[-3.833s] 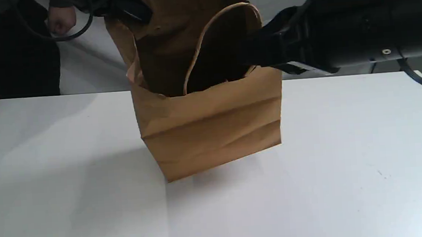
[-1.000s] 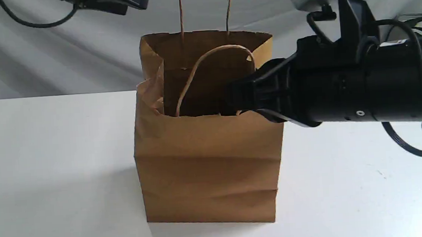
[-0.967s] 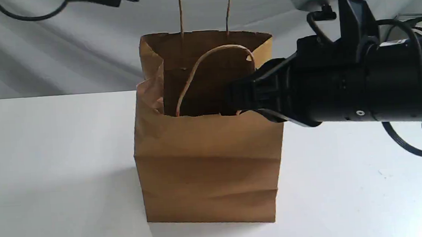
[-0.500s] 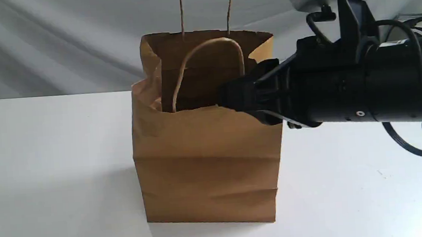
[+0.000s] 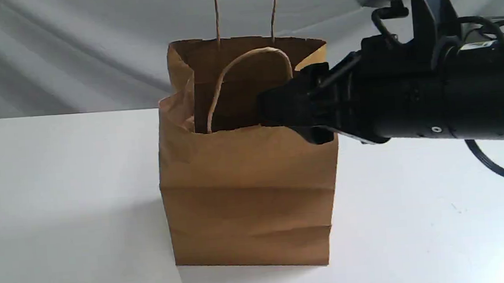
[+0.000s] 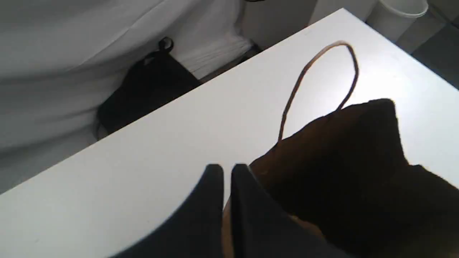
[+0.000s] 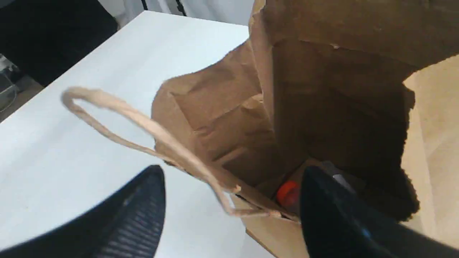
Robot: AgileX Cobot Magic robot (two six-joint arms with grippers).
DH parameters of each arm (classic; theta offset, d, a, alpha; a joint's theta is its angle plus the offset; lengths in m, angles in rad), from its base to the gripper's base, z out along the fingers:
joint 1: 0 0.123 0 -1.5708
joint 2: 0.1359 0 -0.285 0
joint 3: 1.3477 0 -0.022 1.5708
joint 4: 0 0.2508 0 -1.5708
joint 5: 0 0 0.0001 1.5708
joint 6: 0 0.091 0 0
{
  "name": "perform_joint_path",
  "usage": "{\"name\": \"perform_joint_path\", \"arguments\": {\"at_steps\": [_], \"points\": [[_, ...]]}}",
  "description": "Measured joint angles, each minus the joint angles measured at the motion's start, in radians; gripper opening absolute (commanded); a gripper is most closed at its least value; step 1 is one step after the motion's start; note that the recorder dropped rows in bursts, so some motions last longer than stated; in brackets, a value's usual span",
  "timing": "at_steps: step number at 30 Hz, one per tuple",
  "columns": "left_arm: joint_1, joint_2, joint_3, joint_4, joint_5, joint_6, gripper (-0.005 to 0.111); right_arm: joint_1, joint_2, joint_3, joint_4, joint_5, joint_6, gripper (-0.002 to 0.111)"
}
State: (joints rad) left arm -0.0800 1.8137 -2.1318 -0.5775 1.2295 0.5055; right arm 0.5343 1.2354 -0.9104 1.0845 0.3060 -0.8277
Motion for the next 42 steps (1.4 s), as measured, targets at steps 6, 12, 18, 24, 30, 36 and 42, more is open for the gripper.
{"name": "perform_joint_path", "arguments": {"at_steps": [6,12,18,24,30,36,42], "points": [[0.000,-0.111,0.094,0.035,0.000,0.036,0.004,0.000,-0.123,0.000,-0.136,-0.021,0.005,0.013],[0.000,-0.292,0.305,0.012,-0.015,0.085,0.004,0.000,-0.225,0.000,-0.346,0.008,0.119,0.000],[0.000,-0.526,0.641,0.011,-0.241,0.120,0.004,0.000,-0.317,0.000,-0.550,-0.019,0.278,0.000],[0.000,-0.819,1.038,0.002,-0.560,0.126,0.004,0.000,-0.401,0.054,-0.734,-0.127,0.438,0.000],[0.000,-1.080,1.342,-0.042,-0.766,0.126,0.004,0.000,-0.479,0.252,-0.764,-0.341,0.488,0.000],[0.000,-1.234,1.467,-0.051,-0.840,0.126,0.004,0.000,-0.505,0.401,-0.768,-0.455,0.490,0.000],[0.000,-1.274,1.492,-0.070,-0.813,0.126,0.004,0.000,-0.505,0.418,-0.768,-0.423,0.493,0.000]]}}
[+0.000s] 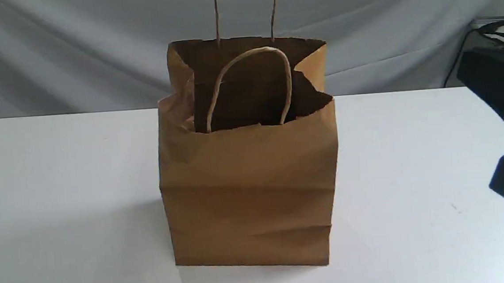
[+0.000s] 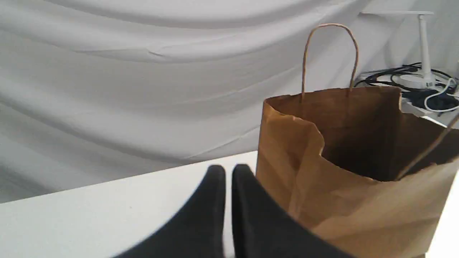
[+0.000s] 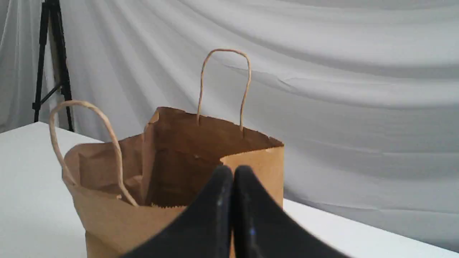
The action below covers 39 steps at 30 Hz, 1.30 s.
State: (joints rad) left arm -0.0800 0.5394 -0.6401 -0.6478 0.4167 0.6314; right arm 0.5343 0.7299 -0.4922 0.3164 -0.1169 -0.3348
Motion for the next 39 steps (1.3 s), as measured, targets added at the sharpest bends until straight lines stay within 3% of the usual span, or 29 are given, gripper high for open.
{"name": "perform_joint_path", "arguments": {"at_steps": [24,31,39], "points": [[0.000,0.000,0.001,-0.017,0.030,0.000,0.004,0.000,-0.002,0.000,-0.007,0.065,-0.006,0.000],[0.000,0.000,0.001,-0.017,0.030,0.000,0.004,-0.173,-0.123,0.025,-0.013,0.155,-0.006,0.000],[0.000,0.000,0.001,-0.017,0.030,0.000,0.004,-0.363,-0.380,0.303,0.051,0.020,0.023,0.000]]}}
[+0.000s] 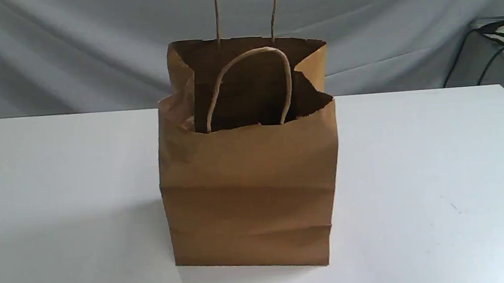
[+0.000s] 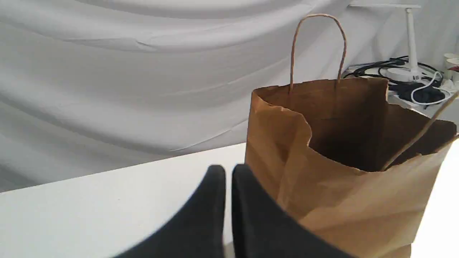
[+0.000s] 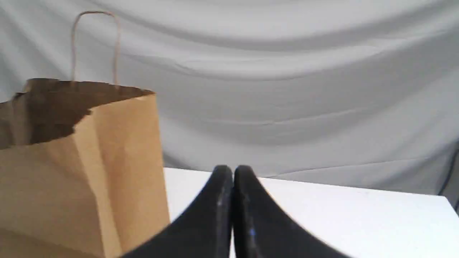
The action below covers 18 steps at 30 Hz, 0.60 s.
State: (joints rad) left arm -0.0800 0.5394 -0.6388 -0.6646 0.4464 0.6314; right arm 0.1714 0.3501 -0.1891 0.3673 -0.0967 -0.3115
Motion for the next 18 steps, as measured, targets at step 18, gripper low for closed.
{"name": "perform_joint_path", "arguments": {"at_steps": [18], "points": [[0.000,0.000,0.000,0.000,0.000,0.000,0.004,-0.242,-0.343,0.185,-0.037,0.066,0.056,0.000]]}}
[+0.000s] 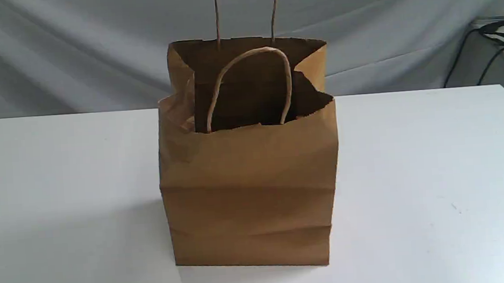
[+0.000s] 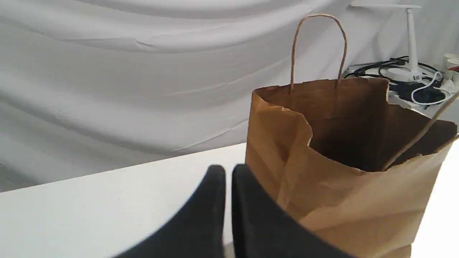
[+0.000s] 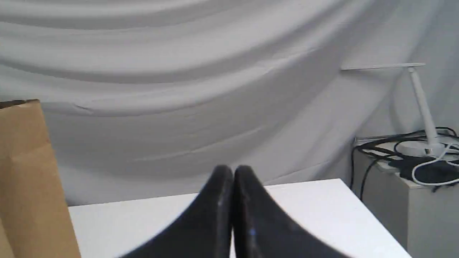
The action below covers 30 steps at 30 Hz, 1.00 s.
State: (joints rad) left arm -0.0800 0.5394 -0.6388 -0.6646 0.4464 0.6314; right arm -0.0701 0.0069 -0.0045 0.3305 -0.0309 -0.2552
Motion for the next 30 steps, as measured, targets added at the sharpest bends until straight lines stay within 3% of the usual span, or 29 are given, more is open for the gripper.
{"name": "perform_joint_path", "arguments": {"at_steps": [14,22,30], "points": [[0.000,0.000,0.000,0.000,0.000,0.000,0.004,-0.002,0.000,0.001,-0.003,0.057,0.013,0.000],[0.000,0.000,0.000,0.000,0.000,0.000,0.004,-0.002,0.000,0.001,-0.402,0.069,0.397,0.000],[0.000,0.000,0.000,0.000,0.000,0.000,0.004,-0.002,0.000,0.001,-0.467,0.119,0.412,0.000]]}}
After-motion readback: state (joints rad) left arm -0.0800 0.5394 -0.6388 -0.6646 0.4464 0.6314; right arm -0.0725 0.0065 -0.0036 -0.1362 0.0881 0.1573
